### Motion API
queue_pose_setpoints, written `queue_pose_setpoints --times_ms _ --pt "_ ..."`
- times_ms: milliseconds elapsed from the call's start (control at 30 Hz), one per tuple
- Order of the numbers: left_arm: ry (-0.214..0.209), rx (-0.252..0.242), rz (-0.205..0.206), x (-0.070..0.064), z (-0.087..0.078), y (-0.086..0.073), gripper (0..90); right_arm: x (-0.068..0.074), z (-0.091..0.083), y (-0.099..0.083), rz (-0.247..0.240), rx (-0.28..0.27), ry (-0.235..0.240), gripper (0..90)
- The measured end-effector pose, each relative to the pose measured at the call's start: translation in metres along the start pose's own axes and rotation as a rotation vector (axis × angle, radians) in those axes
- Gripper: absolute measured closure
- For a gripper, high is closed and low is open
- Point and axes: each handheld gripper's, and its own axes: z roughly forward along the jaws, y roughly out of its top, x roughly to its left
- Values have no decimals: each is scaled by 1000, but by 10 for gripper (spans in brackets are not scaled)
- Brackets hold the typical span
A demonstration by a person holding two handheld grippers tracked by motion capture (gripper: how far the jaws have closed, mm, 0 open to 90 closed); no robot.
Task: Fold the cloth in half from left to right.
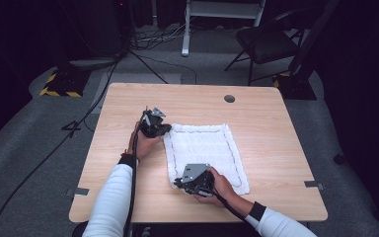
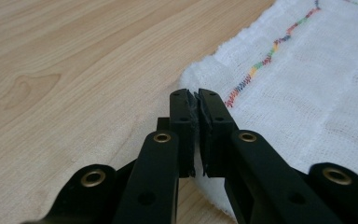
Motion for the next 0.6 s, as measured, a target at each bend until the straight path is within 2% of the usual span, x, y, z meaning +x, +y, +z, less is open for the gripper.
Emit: queue_pose_setpoints --times_ms 267,433,500,600 --pt "-1 -20 5 -2 -5 2 851 -5 -12 2 9 -31 -13 856" --pt "-3 -38 24 -8 -5 12 851 -7 -25 1 22 -56 -34 857" --pt "-9 -50 15 -10 -4 14 851 -8 -31 -1 27 -58 -37 857" --pt "-1 -70 42 -18 -3 24 851 -11 -43 -4 49 -70 -49 856"
